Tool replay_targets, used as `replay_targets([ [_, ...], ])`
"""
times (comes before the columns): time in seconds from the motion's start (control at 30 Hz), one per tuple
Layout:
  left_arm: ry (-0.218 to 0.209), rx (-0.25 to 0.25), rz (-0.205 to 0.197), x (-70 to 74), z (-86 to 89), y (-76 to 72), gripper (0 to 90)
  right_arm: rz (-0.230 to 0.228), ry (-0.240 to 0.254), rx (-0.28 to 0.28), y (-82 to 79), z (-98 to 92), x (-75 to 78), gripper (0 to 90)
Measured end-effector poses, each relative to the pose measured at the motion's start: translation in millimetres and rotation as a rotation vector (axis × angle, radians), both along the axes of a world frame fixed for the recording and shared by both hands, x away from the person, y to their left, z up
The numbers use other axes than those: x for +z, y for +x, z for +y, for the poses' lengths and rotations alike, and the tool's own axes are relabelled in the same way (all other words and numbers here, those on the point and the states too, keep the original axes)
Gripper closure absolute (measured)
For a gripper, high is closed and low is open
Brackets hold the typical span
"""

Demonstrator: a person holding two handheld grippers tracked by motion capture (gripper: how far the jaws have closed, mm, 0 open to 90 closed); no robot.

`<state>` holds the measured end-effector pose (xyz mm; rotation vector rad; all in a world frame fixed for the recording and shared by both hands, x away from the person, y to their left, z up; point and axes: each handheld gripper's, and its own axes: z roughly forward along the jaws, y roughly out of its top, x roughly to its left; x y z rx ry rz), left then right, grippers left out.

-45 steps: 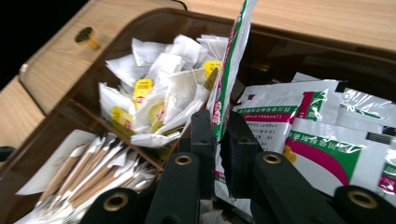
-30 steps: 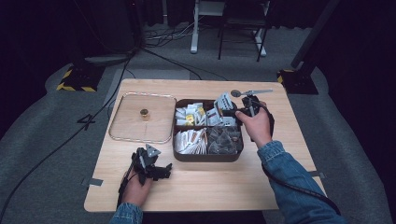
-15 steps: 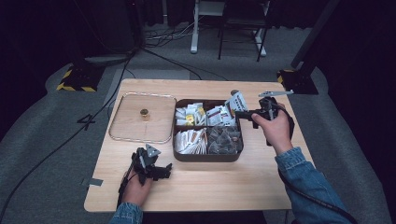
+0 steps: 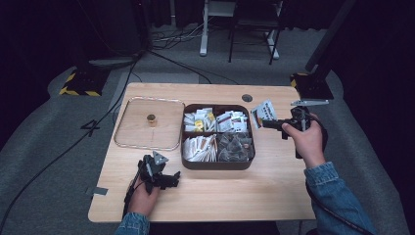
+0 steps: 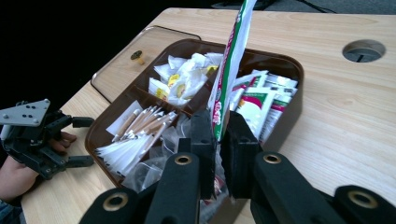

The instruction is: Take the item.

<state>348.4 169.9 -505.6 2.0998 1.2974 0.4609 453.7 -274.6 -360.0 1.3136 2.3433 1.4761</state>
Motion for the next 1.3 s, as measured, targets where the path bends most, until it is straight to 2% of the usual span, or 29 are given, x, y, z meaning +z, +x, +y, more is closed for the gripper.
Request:
replay_targets([
  [0.4, 0.0, 0.0, 0.0, 0.0, 0.0, 0.0, 0.0, 0.004, -0.01, -0.043, -6.9, -33.2, -4.2, 84.2],
  [0.5, 0.0, 0.0, 0.0, 0.0, 0.0, 0.0, 0.0, -0.002, 0.001, -0.047, -6.7, -42.0, -7.4, 84.2],
  [0.57, 0.0, 0.0, 0.0, 0.0, 0.0, 0.0, 0.0, 0.0, -0.015, -0.061, -6.3, -46.7, -10.1, 84.2],
  [0.97, 0.0, 0.0, 0.0, 0.0, 0.0, 0.0, 0.0, -0.002, -0.017, -0.089, 3.4, -71.7, -36.1, 84.1],
  [1.3, 0.0, 0.0, 0.0, 0.0, 0.0, 0.0, 0.0, 0.048, -0.032, -0.113, 15.9, -81.0, -65.4, 84.2],
])
